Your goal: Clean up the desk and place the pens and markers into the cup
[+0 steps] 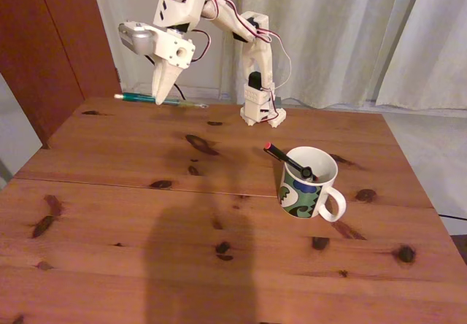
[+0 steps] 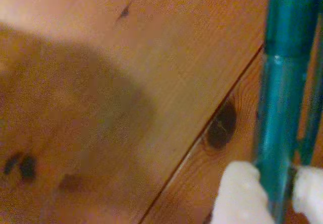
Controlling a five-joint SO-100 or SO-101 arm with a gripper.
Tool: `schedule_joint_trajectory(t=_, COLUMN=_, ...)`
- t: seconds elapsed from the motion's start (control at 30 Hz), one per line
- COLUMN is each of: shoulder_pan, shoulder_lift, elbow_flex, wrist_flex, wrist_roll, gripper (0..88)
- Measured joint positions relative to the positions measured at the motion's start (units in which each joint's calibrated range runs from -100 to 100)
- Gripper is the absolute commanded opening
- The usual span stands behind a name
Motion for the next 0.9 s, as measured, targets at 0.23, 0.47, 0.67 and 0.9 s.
schedule_joint_trajectory(t=0.23, shoulder_pan=0.1, shoulder_lift=-5.3, elbow_flex=2.0, wrist_flex=-0.2, wrist_roll=-0.1, gripper=0.6)
schedule_joint_trajectory(t=0.47, shoulder_pan=-1.7, shoulder_lift=-10.5, elbow_flex=8.1, wrist_flex=-0.9, wrist_roll=0.4, gripper=0.6)
schedule_joint_trajectory(t=0.67, shoulder_pan=-2.9, shoulder_lift=-14.7, elbow_flex=18.6, wrist_flex=-7.4, wrist_roll=0.4, gripper=0.6)
schedule_joint_trajectory(t=0.9, shoulder_pan=-2.9, shoulder_lift=-21.4, elbow_flex=35.6, wrist_flex=-18.9, wrist_roll=0.5, gripper=0.6)
